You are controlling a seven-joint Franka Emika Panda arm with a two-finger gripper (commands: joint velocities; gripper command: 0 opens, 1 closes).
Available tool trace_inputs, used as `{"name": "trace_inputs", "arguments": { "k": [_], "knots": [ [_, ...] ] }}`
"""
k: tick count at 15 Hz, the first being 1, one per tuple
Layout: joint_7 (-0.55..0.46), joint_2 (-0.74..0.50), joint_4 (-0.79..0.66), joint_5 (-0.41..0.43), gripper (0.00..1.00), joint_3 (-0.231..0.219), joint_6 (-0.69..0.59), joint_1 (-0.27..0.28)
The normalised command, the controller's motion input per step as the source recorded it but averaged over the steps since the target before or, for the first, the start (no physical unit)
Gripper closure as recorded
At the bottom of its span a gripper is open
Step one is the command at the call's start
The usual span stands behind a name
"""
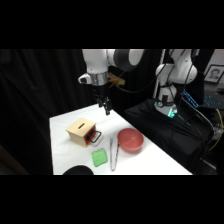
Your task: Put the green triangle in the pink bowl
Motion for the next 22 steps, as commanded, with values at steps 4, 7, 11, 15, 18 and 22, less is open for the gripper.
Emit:
{"name": "trace_inputs", "arguments": {
  "k": [4, 7, 11, 15, 18, 22],
  "knots": [
    [0.04, 0.00, 0.05, 0.032, 0.00, 0.034, 0.04, 0.007],
    [0.10, 0.07, 0.16, 0.093, 0.00, 0.054, 0.11, 0.036],
    [0.15, 0.24, 0.28, 0.113, 0.00, 0.034, 0.16, 0.036],
    [0.20, 0.34, 0.33, 0.114, 0.00, 0.011, 0.16, 0.045],
    [0.20, 0.30, 0.27, 0.093, 0.00, 0.014, 0.20, 0.080],
    [0.18, 0.27, 0.21, 0.049, 0.00, -0.005, 0.22, 0.095]
  ]
}}
